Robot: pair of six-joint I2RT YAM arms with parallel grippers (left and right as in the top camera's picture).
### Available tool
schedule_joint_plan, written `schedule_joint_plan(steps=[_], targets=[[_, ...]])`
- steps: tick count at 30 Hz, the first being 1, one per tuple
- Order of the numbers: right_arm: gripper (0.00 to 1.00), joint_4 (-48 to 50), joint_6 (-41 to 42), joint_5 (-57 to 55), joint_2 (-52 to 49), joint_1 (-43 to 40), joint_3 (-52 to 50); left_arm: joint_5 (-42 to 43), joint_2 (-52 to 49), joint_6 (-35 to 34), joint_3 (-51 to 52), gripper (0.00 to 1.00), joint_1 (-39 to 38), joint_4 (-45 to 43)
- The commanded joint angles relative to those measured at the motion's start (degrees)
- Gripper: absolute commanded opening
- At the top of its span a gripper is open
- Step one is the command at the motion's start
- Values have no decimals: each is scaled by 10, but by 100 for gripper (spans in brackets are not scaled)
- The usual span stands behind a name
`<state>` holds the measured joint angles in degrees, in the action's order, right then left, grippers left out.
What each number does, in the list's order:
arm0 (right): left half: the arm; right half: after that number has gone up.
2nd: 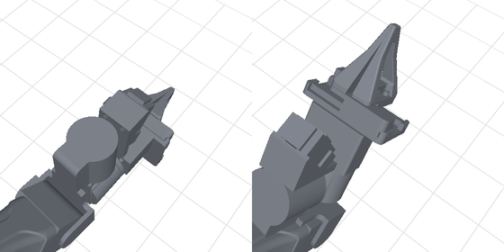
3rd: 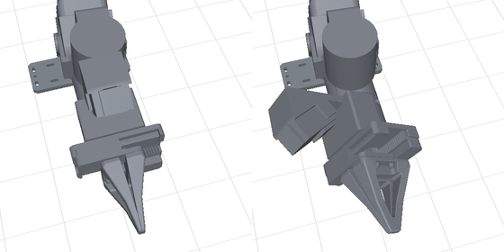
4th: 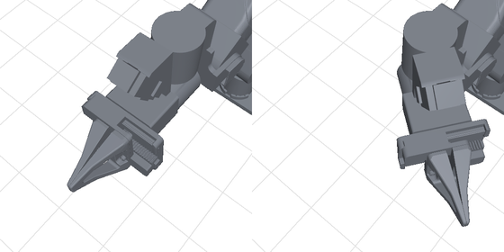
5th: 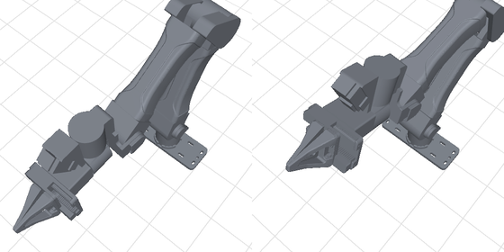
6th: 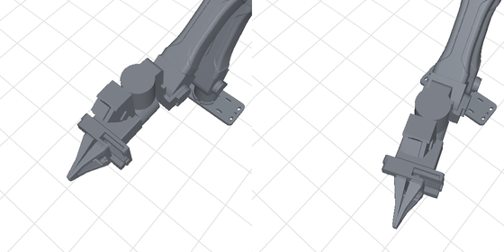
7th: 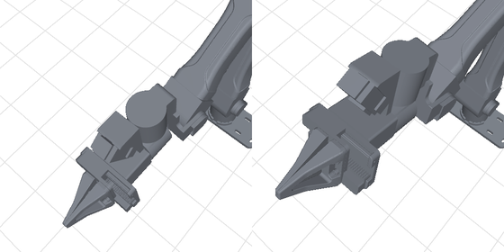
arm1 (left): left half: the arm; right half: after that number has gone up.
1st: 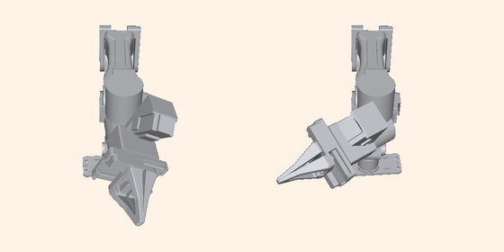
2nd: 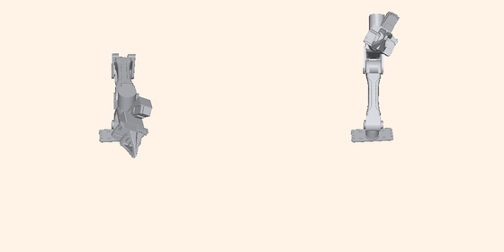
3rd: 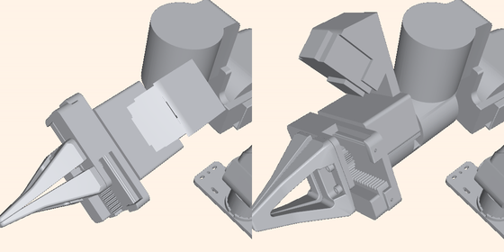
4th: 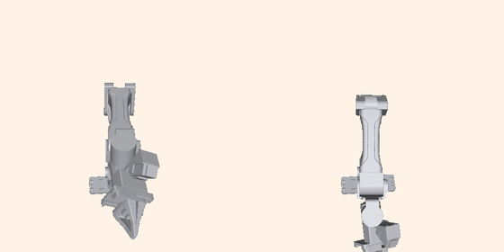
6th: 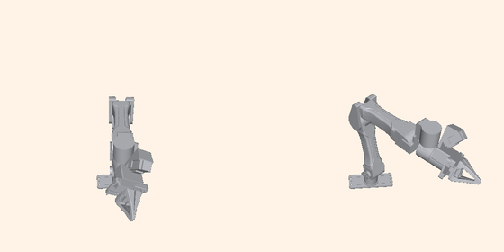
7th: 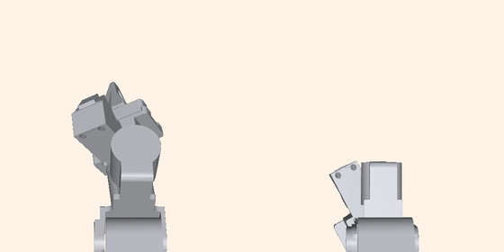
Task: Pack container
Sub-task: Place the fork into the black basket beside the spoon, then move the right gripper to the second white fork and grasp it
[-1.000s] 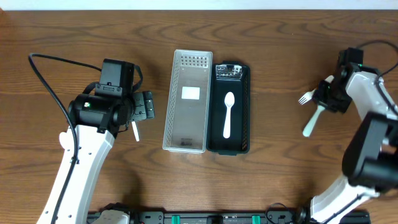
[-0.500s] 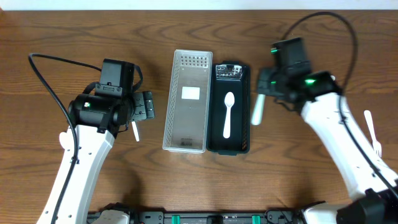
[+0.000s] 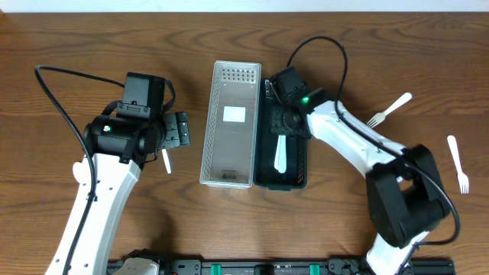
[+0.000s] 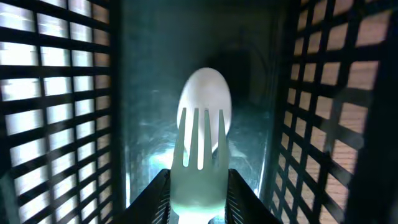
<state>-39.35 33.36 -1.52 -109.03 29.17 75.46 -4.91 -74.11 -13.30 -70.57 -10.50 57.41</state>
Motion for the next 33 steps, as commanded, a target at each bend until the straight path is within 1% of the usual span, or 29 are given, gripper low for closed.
schedule_joint_plan(steps=[1,2,3,8,10,12,15,17,19,21,25,27,30,33], targets=[[50,4,-2,-5,16,-3,11,-5,-3,1,-9,92,2,2],[54,2,-12,2,21,-5,18,-5,-3,1,-9,92,2,2],[56,0,-25,9,27,-5,26,-5,-3,1,-9,92,2,2],[58,-31,-82,7,69,-7,89,-5,-3,1,-9,92,2,2],[60,-46,-81,-23,90,-14,117,-5,-3,1,-9,92,2,2],[59,-59,-59,-65,113,-33,139,-5,-3,1,-9,92,2,2],[59,-68,3,-110,141,-78,150,-5,-3,1,-9,92,2,2],[61,-67,39,-116,150,-127,150,-5,-3,1,-9,92,2,1],[62,-70,59,-102,149,-176,150,-5,-3,1,-9,92,2,2],[64,-77,69,-83,139,-229,150,-5,-4,1,-9,92,2,3],[62,-92,69,-52,100,-317,150,-5,-4,1,-9,92,2,5],[65,-106,69,-46,71,-349,150,-5,-4,1,-9,92,2,6],[70,-128,68,-40,19,-380,150,-5,-4,1,-9,92,2,6],[76,-129,56,-41,-27,-387,150,-5,-4,1,-9,92,2,6]])
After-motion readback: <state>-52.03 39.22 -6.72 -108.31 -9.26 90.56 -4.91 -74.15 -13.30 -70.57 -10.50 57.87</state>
